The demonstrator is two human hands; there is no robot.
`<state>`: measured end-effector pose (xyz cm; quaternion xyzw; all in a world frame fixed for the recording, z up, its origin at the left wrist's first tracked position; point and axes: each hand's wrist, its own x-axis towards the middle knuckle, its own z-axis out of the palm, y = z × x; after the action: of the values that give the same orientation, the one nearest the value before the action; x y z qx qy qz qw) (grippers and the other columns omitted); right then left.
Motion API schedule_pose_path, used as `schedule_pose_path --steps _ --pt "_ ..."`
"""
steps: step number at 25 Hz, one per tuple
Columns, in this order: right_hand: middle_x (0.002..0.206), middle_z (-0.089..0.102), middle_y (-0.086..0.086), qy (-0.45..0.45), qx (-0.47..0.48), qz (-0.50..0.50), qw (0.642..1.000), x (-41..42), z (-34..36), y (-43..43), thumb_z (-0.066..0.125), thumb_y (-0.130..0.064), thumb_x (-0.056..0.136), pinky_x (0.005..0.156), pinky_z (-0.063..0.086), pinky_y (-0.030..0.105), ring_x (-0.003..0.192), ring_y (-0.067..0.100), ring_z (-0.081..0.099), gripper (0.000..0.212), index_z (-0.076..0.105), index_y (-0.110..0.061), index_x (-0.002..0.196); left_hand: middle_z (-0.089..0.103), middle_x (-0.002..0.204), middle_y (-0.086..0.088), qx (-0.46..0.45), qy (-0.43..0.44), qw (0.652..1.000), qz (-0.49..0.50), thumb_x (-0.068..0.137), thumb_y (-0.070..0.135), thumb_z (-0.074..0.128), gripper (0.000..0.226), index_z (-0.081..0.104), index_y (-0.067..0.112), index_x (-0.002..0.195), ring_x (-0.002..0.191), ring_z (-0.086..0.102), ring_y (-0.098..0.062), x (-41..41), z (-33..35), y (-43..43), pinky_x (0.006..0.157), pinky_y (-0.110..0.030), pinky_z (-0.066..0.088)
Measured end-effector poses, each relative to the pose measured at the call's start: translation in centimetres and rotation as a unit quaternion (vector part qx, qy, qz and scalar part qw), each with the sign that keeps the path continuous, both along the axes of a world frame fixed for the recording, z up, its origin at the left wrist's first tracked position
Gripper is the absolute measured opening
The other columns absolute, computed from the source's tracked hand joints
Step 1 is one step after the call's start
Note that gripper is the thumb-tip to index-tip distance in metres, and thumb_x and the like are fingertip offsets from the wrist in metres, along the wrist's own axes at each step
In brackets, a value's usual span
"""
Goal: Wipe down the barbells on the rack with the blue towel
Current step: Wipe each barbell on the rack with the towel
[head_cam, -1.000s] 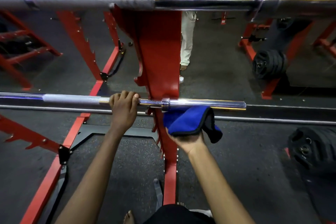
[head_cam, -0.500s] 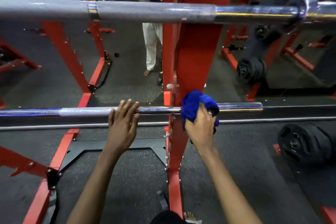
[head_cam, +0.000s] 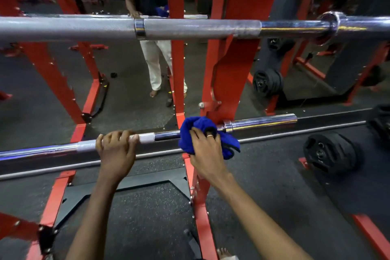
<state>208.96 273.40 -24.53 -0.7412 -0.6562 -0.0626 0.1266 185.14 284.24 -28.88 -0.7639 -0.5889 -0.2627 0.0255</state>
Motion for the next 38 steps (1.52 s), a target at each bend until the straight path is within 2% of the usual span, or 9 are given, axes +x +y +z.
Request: schedule_pose_path --steps 3,8,11,13,19,23,28,33,38 --pt "0.116 0.070 0.002 0.177 0.003 -0.016 0.984 0.8 0.9 -3.8 0.059 -0.019 0.077 0.086 0.046 0.043 0.104 0.033 0.063 0.043 0.063 -0.018 0.119 0.064 0.093 -0.010 0.012 -0.014 1.000 -0.012 0.100 0.047 0.030 0.047 0.068 0.019 0.101 0.097 0.057 -0.037 -0.3 -0.3 0.1 0.106 -0.050 0.028" --pt "0.102 0.069 -0.001 0.482 0.138 -0.162 0.850 -1.1 1.7 -7.0 0.066 -0.014 0.096 0.078 0.040 0.023 0.103 0.016 0.064 0.019 0.059 -0.017 0.113 0.062 0.096 -0.007 0.008 -0.038 0.998 -0.048 0.101 0.046 0.033 0.041 0.066 0.022 0.103 0.100 0.052 -0.034 -0.8 -0.6 0.1 0.108 -0.048 0.023" --pt "0.118 0.049 0.006 0.413 0.311 -0.198 0.833 0.1 2.8 -3.5 0.074 -0.004 0.085 0.092 0.038 0.017 0.111 0.024 0.054 0.044 0.044 -0.011 0.116 0.062 0.098 -0.005 0.004 -0.048 0.997 -0.066 0.102 0.045 0.035 0.039 0.066 0.023 0.104 0.101 0.052 -0.033 -1.2 -0.6 0.3 0.108 -0.048 0.023" --pt "0.124 0.045 0.012 0.344 0.340 -0.238 0.842 2.3 3.8 -1.0 0.076 -0.004 0.079 0.102 0.044 0.034 0.116 0.036 0.052 0.054 0.045 -0.004 0.123 0.062 0.098 -0.005 -0.001 -0.051 0.996 -0.070 0.102 0.045 0.035 0.038 0.066 0.022 0.104 0.101 0.052 -0.033 -1.3 -0.4 0.3 0.107 -0.049 0.024" --pt "0.147 0.040 0.016 0.084 -0.031 -0.216 0.972 -4.8 2.1 1.6 0.066 -0.032 0.095 0.096 0.048 0.049 0.124 0.041 0.048 0.056 0.047 -0.008 0.141 0.062 0.099 -0.003 -0.013 -0.044 0.996 -0.072 0.102 0.048 0.033 0.042 0.065 0.022 0.107 0.103 0.053 -0.031 -1.4 -0.5 0.3 0.107 -0.050 0.025" --pt "0.144 0.044 0.015 0.184 0.020 -0.161 0.970 -6.1 1.8 3.0 0.061 -0.019 0.095 0.103 0.044 0.046 0.125 0.041 0.050 0.043 0.054 -0.009 0.137 0.063 0.101 -0.005 -0.016 -0.041 0.997 -0.068 0.102 0.047 0.035 0.041 0.066 0.021 0.110 0.106 0.053 -0.033 -1.4 -0.6 0.4 0.107 -0.051 0.027" --pt "0.134 0.045 0.025 0.283 0.124 -0.332 0.891 0.5 3.2 1.8 0.060 -0.010 0.090 0.086 0.048 0.053 0.110 0.051 0.060 0.048 0.040 0.003 0.132 0.062 0.099 -0.004 -0.014 -0.060 0.995 -0.082 0.102 0.045 0.039 0.036 0.065 0.021 0.110 0.105 0.052 -0.032 -1.5 -0.3 0.2 0.105 -0.052 0.028" --pt "0.133 0.048 0.023 0.092 0.019 -0.275 0.957 -2.4 3.3 2.3 0.050 -0.021 0.099 0.076 0.055 0.050 0.098 0.046 0.069 0.036 0.048 0.001 0.127 0.062 0.099 -0.006 -0.001 -0.055 0.996 -0.070 0.101 0.045 0.036 0.040 0.066 0.018 0.110 0.104 0.051 -0.032 -1.2 -0.5 0.0 0.103 -0.048 0.025" --pt "0.140 0.041 0.007 0.155 -0.057 -0.113 0.980 -10.2 3.5 2.8 0.057 -0.034 0.098 0.088 0.051 0.046 0.113 0.036 0.064 0.050 0.041 -0.016 0.142 0.064 0.103 -0.005 -0.004 -0.041 0.996 -0.074 0.101 0.043 0.036 0.040 0.065 0.020 0.114 0.105 0.049 -0.028 -1.5 -0.7 0.3 0.104 -0.045 0.024"
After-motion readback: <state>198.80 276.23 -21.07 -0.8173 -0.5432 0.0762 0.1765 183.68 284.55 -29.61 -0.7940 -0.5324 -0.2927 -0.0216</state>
